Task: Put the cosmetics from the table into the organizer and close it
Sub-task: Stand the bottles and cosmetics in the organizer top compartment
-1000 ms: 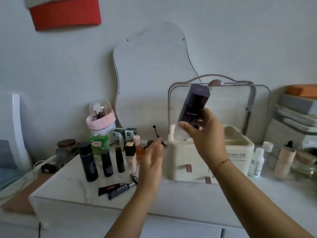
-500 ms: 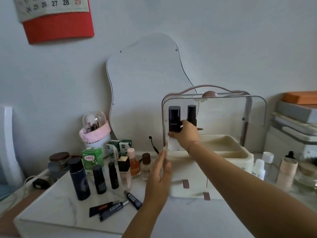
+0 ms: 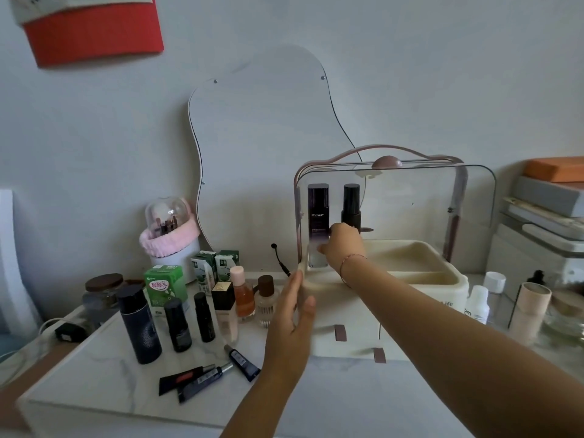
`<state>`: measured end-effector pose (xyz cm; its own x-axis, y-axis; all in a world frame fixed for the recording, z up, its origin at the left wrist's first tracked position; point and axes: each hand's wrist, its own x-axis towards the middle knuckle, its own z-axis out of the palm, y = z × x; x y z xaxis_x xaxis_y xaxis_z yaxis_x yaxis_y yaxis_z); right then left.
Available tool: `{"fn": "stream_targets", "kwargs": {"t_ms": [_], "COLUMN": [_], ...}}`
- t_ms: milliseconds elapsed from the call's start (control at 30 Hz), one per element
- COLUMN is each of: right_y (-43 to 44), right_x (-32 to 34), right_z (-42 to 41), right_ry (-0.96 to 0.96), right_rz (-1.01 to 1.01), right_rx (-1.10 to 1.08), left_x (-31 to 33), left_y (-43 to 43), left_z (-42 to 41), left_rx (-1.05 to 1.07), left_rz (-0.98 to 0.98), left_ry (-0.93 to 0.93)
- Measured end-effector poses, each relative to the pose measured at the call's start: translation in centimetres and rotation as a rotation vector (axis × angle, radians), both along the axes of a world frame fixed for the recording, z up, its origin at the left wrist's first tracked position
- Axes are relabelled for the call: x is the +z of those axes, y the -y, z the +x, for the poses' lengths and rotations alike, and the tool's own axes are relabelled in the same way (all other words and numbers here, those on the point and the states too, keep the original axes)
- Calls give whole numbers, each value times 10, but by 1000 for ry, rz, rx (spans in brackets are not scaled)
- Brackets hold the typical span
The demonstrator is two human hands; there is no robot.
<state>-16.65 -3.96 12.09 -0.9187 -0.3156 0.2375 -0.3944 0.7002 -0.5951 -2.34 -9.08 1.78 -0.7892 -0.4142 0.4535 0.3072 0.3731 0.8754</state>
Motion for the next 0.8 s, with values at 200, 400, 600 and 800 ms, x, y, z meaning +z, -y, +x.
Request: {"fn": "stream_targets", "kwargs": {"t_ms": [200, 400, 600, 800], "right_y": [-7, -57, -55, -43], "right_x": [-2, -3, -3, -1], "right_z": [6, -4, -19, -21], "right_ry": [-51, -144, 87, 120], "right_rz": [-13, -128, -48, -61], "right_rx": [-8, -124, 40, 70], "left_x": [1, -1, -3, -7], "left_y": [1, 0, -2, 3], "left_z": [2, 0, -2, -4], "left_rx": [7, 19, 27, -15], "left_rz": [-10, -2, -1, 2], "left_ry": [10, 6, -18, -8]}}
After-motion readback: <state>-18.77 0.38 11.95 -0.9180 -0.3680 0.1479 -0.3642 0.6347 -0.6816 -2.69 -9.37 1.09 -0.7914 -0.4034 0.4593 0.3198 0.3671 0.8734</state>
